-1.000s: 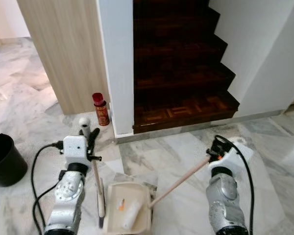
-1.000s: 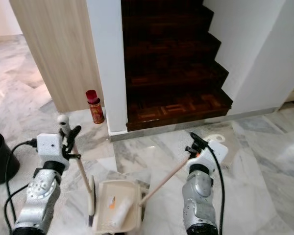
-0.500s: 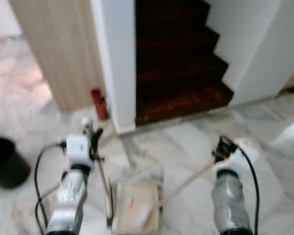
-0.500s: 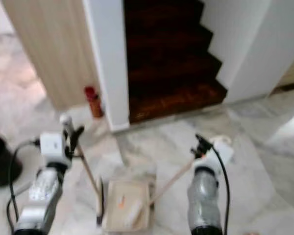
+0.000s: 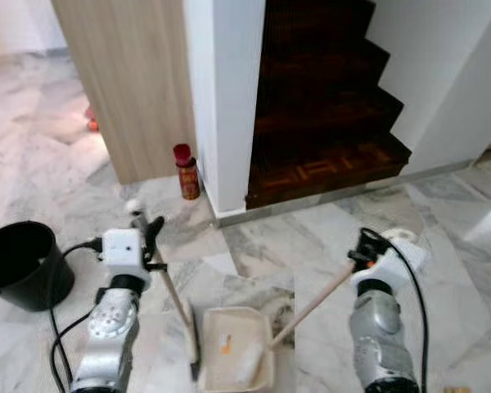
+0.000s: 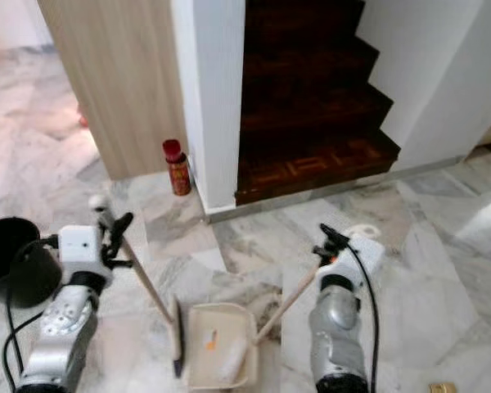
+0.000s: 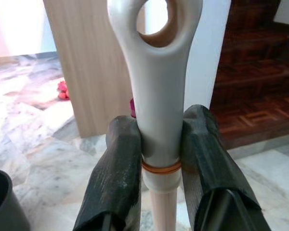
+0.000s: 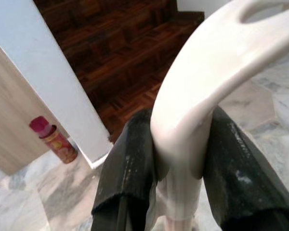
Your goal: Sweep floor
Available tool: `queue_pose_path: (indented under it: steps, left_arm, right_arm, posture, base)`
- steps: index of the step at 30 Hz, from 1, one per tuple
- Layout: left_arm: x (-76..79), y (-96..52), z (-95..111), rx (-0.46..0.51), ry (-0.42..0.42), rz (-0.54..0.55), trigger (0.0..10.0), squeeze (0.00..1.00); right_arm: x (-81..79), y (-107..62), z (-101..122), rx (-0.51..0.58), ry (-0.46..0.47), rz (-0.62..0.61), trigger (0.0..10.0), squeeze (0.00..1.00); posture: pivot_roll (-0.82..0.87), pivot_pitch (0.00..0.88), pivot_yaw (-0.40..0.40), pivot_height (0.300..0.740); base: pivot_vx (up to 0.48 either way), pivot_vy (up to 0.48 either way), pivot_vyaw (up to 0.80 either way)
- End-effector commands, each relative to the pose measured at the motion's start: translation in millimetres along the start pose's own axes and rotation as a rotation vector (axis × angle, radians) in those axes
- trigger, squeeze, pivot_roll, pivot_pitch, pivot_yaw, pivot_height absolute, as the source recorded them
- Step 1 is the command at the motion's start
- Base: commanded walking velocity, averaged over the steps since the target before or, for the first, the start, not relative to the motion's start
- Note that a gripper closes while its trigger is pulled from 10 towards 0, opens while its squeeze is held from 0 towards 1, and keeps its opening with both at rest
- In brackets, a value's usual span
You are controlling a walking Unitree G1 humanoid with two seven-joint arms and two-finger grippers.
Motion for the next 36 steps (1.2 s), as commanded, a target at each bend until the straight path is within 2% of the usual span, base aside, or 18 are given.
queue_pose_path:
  steps: [1,8,16,22,36]
  left_arm:
    - [1.3,3.1,12.7,0.051,0.009,-0.004,10.0,0.00]
    - [2.1,3.5,13.2,0.052,0.007,-0.009,10.0,0.00]
    - [3.0,3.7,13.0,0.052,0.007,-0.017,10.0,0.00]
    - [3.6,3.2,13.2,0.053,0.006,-0.021,10.0,0.00]
    - [5.4,3.8,13.5,0.054,0.003,-0.028,10.0,0.00]
  right_arm:
    - [-3.2,2.3,8.8,0.032,0.044,0.006,10.0,0.00]
    - [-4.2,2.8,8.7,0.034,0.044,0.009,10.0,0.00]
    - [-4.0,3.7,9.4,0.038,0.039,0.011,10.0,0.00]
    - [-5.1,3.0,8.6,0.038,0.038,0.014,10.0,0.00]
    - [-5.2,3.6,7.9,0.034,0.050,0.018,10.0,0.00]
  posture:
    - [0.09,0.068,-0.017,0.740]
    - [0.09,0.061,-0.015,0.740]
    - [0.09,0.048,-0.011,0.740]
    - [0.09,0.042,-0.011,0.740]
    - [0.10,0.028,-0.010,0.740]
  base:
    - [0.000,0.315,0.41]
    - [0.000,0.314,0.51]
    - [0.000,0.313,0.00]
    - [0.000,0.312,0.61]
    - [0.000,0.312,0.00]
Point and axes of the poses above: a point about 5 cm out from each wrist's last joint towards the gripper, its own y axis pointing out of the wrist towards the gripper, its own z axis along the axis of the wrist's last joint, x = y × z, the point moved 4 cm from there along y, pointing out of the wrist towards the gripper, and after that the axes turned 8 degrees about y, right-handed, at the moved point
